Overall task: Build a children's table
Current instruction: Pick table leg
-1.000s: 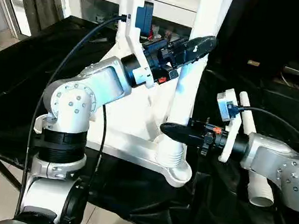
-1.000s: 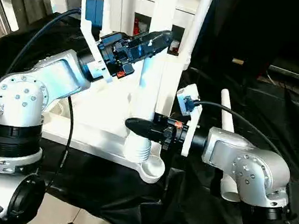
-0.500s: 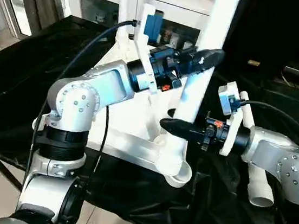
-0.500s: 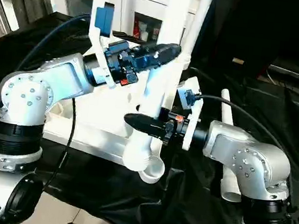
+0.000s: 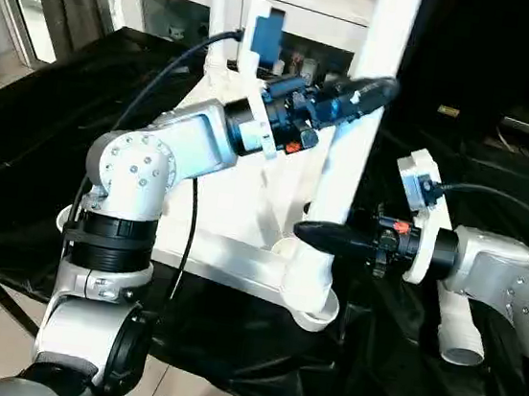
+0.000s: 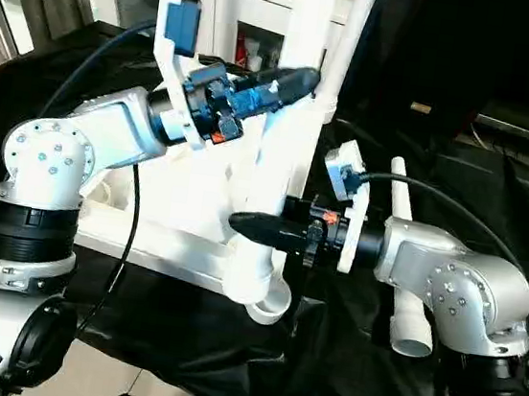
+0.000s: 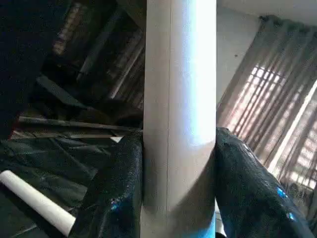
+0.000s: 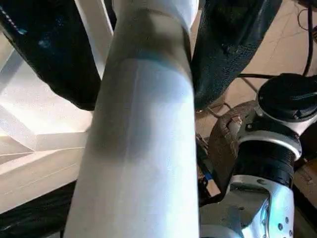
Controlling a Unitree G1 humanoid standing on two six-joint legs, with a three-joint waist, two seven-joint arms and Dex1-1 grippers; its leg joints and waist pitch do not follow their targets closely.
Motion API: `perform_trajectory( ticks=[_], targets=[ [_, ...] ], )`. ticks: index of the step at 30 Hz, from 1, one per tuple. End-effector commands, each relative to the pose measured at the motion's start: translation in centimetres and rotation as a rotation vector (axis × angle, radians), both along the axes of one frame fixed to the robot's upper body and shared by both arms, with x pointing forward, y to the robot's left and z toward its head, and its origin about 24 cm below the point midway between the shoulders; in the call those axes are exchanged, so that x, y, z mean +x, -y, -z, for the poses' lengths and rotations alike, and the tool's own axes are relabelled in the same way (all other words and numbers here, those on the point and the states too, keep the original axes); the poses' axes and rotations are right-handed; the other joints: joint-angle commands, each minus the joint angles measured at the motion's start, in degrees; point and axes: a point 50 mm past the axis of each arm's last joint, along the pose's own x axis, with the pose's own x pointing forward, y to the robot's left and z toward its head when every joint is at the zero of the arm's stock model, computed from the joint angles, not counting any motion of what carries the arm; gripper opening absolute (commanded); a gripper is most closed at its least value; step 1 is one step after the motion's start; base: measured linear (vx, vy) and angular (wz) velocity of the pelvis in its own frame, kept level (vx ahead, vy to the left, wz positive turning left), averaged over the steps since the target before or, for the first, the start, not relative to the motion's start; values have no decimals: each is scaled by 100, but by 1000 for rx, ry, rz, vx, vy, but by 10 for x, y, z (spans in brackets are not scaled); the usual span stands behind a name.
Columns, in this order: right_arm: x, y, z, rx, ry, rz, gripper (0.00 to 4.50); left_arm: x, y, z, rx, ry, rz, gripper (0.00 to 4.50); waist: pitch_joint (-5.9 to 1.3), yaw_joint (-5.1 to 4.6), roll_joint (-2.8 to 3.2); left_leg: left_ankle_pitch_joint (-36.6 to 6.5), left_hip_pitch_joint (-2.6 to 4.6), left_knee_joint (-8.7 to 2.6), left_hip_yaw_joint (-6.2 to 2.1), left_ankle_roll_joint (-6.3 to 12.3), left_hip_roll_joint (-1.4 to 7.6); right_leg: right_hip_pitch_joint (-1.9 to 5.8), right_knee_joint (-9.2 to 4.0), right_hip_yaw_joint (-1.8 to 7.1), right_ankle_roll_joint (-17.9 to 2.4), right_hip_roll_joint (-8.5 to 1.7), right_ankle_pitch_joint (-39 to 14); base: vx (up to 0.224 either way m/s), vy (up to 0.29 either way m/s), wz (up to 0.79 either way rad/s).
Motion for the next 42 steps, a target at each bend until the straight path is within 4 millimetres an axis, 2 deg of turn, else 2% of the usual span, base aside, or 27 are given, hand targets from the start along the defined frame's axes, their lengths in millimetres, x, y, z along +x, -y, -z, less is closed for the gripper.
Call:
perform_trajectory(
  ticks=[1,11,17,28,39,42],
  targets=[
    [0,5,-1,-12,2,9,287,-1,1,-12,-28,33,12,172,-376,9,-10,-1039,122,-399,-154,-126,249,292,-491,315,-717,-436,-1644,0,0,0],
    [0,4,-1,-17,6,13,287,6,0,-13,-33,16,-30,172,-382,16,-21,-999,120,-394,-152,-104,248,297,-490,316,-698,-440,-1658,0,0,0],
    [2,3,2,-25,3,22,287,5,2,-14,-37,24,-17,172,-390,13,-34,-968,118,-390,-148,-104,253,300,-475,318,-765,-442,-1581,0,0,0],
    [1,1,5,-11,-18,11,287,-3,7,-15,-52,43,57,172,-401,20,-44,-902,112,-385,-145,-87,257,302,-462,319,-781,-447,-1539,0,0,0],
    [-1,-1,7,-6,-38,-21,287,-3,8,-17,-53,50,66,172,-410,22,-50,-870,114,-376,-140,-80,252,311,-455,321,-773,-443,-1503,0,0,0],
    [-2,-1,7,-5,-44,-28,254,-4,8,-17,-57,52,67,172,-414,26,-56,-842,109,-371,-138,-71,251,316,-449,323,-788,-444,-1458,0,0,0]
  ],
)
